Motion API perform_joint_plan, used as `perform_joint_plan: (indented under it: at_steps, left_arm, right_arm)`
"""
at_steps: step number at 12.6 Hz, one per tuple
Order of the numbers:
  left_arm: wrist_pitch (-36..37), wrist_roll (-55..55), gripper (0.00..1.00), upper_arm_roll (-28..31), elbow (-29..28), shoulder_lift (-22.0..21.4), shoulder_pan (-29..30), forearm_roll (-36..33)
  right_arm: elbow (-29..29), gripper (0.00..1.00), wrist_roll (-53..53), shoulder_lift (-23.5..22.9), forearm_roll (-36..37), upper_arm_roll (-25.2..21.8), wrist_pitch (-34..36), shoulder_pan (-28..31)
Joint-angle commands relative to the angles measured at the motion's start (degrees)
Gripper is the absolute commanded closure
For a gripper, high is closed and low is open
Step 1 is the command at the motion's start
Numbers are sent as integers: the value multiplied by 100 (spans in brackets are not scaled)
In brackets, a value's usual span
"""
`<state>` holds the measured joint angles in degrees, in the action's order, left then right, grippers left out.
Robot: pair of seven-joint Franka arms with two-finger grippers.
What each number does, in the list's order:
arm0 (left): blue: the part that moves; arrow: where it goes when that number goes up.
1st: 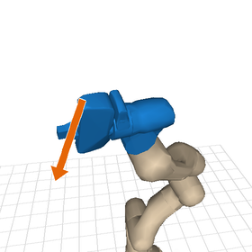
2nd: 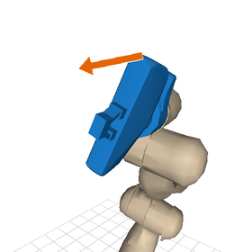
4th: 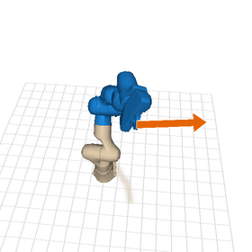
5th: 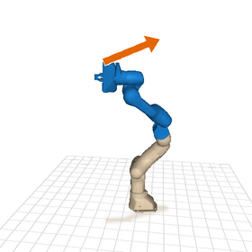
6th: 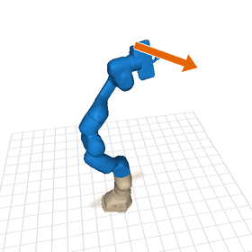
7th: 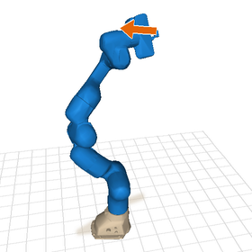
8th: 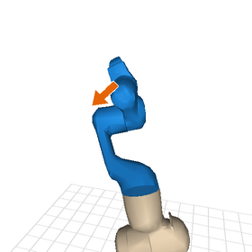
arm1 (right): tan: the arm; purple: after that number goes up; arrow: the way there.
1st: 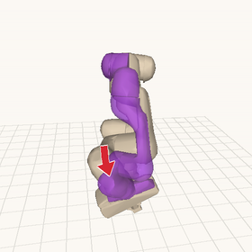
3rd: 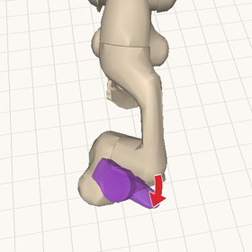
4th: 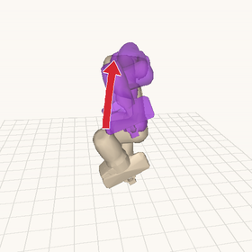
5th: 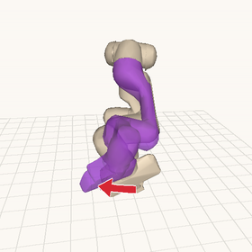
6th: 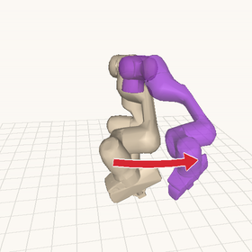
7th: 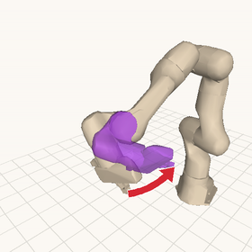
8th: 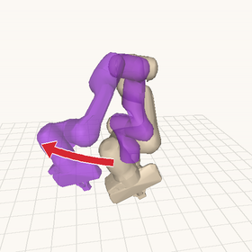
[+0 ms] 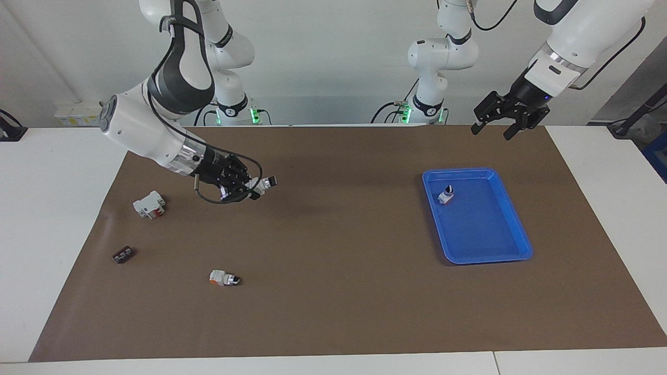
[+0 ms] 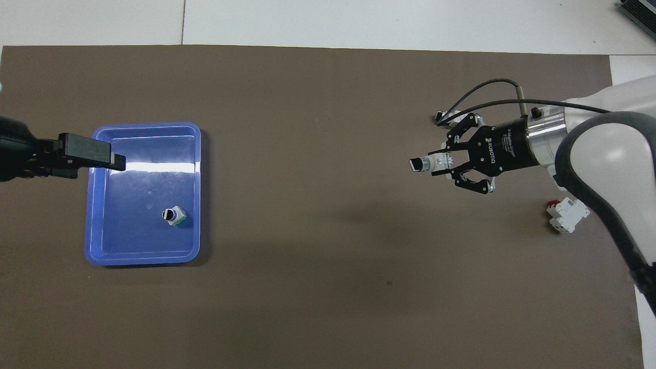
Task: Turn and place switch with both arms
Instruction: 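Lift the switch with the right gripper while the left gripper reaches over, then bring the switch toward the left gripper and close the left gripper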
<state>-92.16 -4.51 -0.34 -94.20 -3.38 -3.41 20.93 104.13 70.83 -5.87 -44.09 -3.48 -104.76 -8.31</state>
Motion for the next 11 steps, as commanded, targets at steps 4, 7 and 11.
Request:
perform_joint_plan:
  at_steps: [4,7,11]
  left_arm:
    - [-354,-1050,19,-623,-494,-391,-54,1203]
    - [-487,-1096,18,-871,-625,-453,-54,1700]
    - [-1212,-1096,22,-976,-1177,-681,-203,2318]
  right_arm:
    - [151,100,923,210,-1693,67,-726,-1014]
    - [204,100,1029,-45,-2418,67,-1817,-1699]
    - [134,100,1213,-125,-2753,67,-2224,-1999]
